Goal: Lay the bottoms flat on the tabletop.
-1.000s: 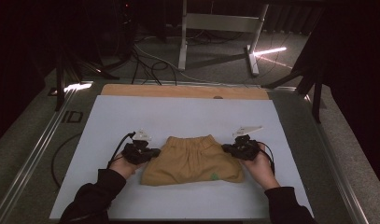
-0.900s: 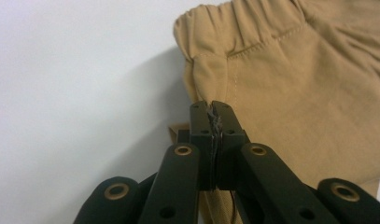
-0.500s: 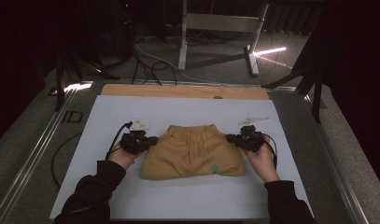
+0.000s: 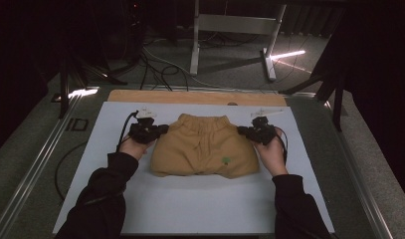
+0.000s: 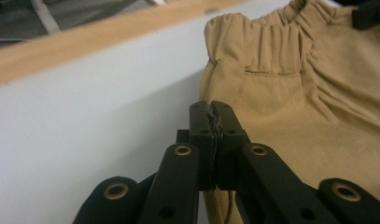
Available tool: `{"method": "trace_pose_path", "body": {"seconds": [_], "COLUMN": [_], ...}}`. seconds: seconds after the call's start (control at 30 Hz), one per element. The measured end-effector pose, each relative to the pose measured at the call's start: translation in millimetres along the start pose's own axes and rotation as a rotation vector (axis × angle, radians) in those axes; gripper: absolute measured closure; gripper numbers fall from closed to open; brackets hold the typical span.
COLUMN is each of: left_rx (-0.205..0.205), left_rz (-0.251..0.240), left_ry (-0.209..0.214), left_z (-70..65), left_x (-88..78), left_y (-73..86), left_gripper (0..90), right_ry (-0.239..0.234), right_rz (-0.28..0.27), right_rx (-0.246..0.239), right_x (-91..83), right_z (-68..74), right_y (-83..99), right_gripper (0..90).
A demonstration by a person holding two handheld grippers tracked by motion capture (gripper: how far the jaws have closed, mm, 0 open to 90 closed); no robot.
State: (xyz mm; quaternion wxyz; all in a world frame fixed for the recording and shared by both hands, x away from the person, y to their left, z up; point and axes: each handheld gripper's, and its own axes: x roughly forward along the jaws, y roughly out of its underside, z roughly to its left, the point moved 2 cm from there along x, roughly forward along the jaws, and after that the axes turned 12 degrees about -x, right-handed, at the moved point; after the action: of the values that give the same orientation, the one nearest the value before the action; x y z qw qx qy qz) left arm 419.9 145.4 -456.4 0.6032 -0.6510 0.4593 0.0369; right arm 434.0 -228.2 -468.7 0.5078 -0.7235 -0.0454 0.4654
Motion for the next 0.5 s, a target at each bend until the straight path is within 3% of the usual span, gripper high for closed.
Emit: {"method": "trace_pose_path", "body": {"seconds": [0.13,0.23,0.3,0.37,0.4,0.43,0.47,0.5], "left_rx": [0.000,0.007,0.028,0.016,0.005,-0.016,-0.033,-0.032], "left_rz": [-0.031,-0.049,-0.091,-0.112,-0.111,-0.082,-0.048,-0.022], "left_ry": [-0.053,-0.076,-0.124,-0.134,-0.128,-0.139,-0.149,-0.146], "left_z": [6.0,8.1,10.9,13.7,14.8,15.9,16.3,16.4], "left_x": [8.1,10.8,17.8,23.3,26.7,31.0,35.4,38.3], "left_y": [-19.3,-28.4,-39.5,-43.8,-43.9,-42.8,-40.6,-38.0], "left_gripper": [88.4,88.4,88.2,84.2,73.7,55.1,39.7,28.0], "right_ry": [0.039,0.056,0.094,0.111,0.136,0.152,0.147,0.141], "right_rz": [-0.033,-0.052,-0.074,-0.082,-0.077,-0.078,-0.075,-0.077], "right_rx": [0.043,0.043,0.063,0.080,0.089,0.105,0.123,0.138], "right_x": [9.3,12.4,16.7,19.9,21.9,24.0,26.9,28.6], "right_z": [-15.7,-21.7,-29.5,-33.8,-36.0,-37.9,-39.6,-40.0], "right_y": [-19.5,-27.8,-40.3,-45.0,-46.2,-46.9,-46.6,-46.0], "right_gripper": [88.9,88.9,88.8,87.2,76.9,60.4,45.8,38.3]}}
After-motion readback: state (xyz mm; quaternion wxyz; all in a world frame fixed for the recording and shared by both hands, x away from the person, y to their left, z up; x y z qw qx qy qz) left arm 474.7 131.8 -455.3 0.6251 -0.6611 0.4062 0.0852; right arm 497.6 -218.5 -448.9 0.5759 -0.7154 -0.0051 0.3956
